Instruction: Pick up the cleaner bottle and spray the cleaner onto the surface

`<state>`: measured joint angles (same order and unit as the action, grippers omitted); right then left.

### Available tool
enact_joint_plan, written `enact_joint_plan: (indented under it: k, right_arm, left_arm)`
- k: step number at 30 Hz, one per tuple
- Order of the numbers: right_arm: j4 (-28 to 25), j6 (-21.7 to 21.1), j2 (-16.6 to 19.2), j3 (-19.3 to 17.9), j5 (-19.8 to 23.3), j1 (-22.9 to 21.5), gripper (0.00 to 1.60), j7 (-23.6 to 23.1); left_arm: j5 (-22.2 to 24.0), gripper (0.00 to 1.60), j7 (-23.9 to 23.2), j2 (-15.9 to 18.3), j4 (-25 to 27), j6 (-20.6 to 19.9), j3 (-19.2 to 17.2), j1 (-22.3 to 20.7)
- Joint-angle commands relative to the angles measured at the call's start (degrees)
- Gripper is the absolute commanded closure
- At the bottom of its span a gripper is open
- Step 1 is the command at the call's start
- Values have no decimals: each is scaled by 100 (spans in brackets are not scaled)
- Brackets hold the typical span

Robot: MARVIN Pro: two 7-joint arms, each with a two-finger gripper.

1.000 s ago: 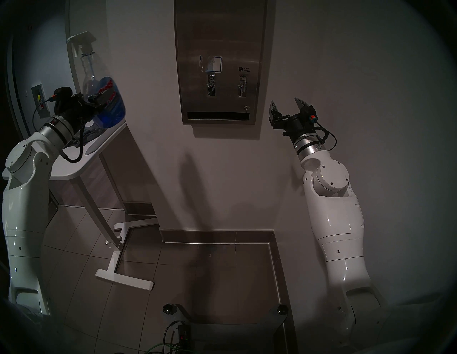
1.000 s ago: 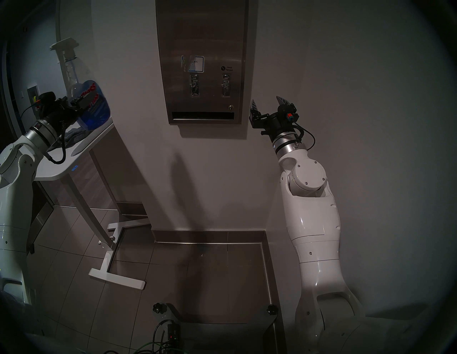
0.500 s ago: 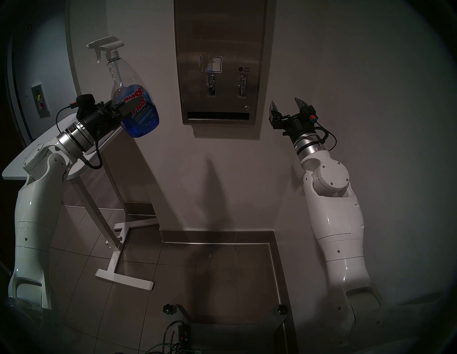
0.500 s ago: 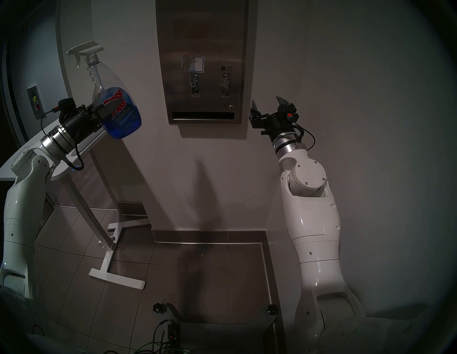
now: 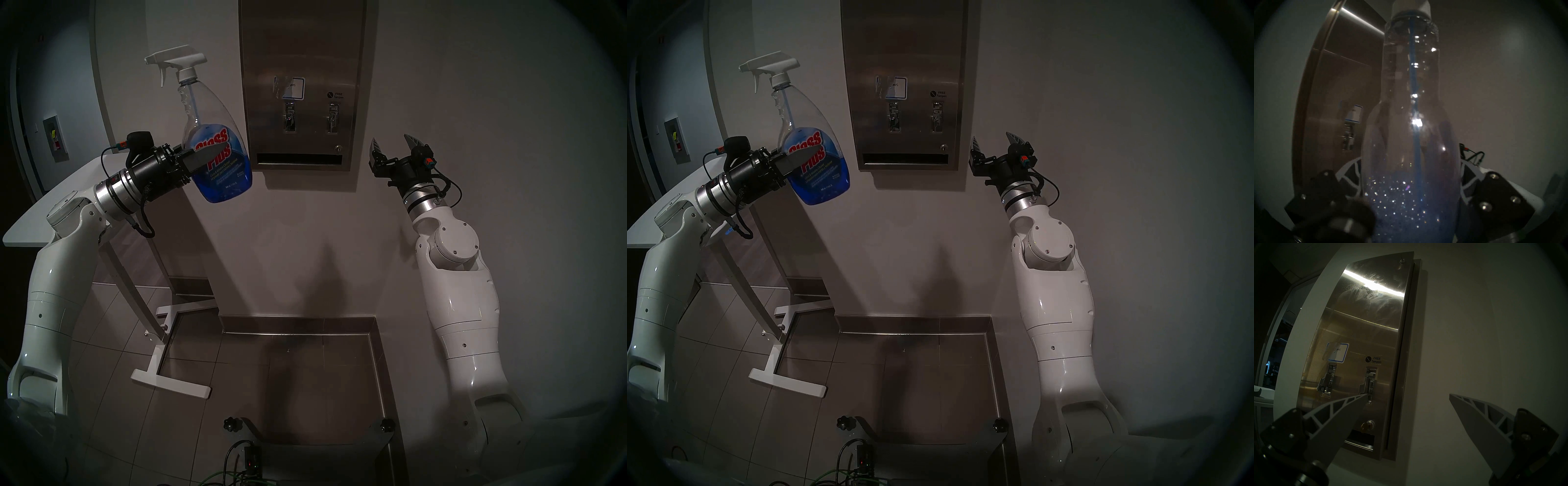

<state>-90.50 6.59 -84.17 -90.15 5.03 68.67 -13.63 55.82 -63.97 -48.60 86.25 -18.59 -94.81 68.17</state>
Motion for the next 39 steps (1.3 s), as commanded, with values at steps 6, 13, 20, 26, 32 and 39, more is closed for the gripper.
enact_joint_plan:
  k: [6,13,20,26,32,39]
  right_arm:
    - [-196,50,-15,13,10,-177,0,-11]
    - [-197,50,-15,13,11,-177,0,-11]
    - [-128,-103,178,-78,114,-625,0,-236]
    - [-306,-317,189,-35,260,-808,0,-463]
    - [-382,-598,132,130,447,-1084,0,-784]
    - [-467,-845,-36,367,655,-1368,0,-1098]
  left_arm:
    - [89,160,-349,-22,-292,226,116,-773]
    - [44,160,-508,-54,-499,300,222,-955]
    - [-50,160,-658,-104,-714,320,331,-1193]
    - [-126,160,-749,-133,-833,330,392,-1320]
    - [-194,160,-834,-154,-907,347,419,-1380]
    - [-271,160,-915,-171,-967,364,436,-1422]
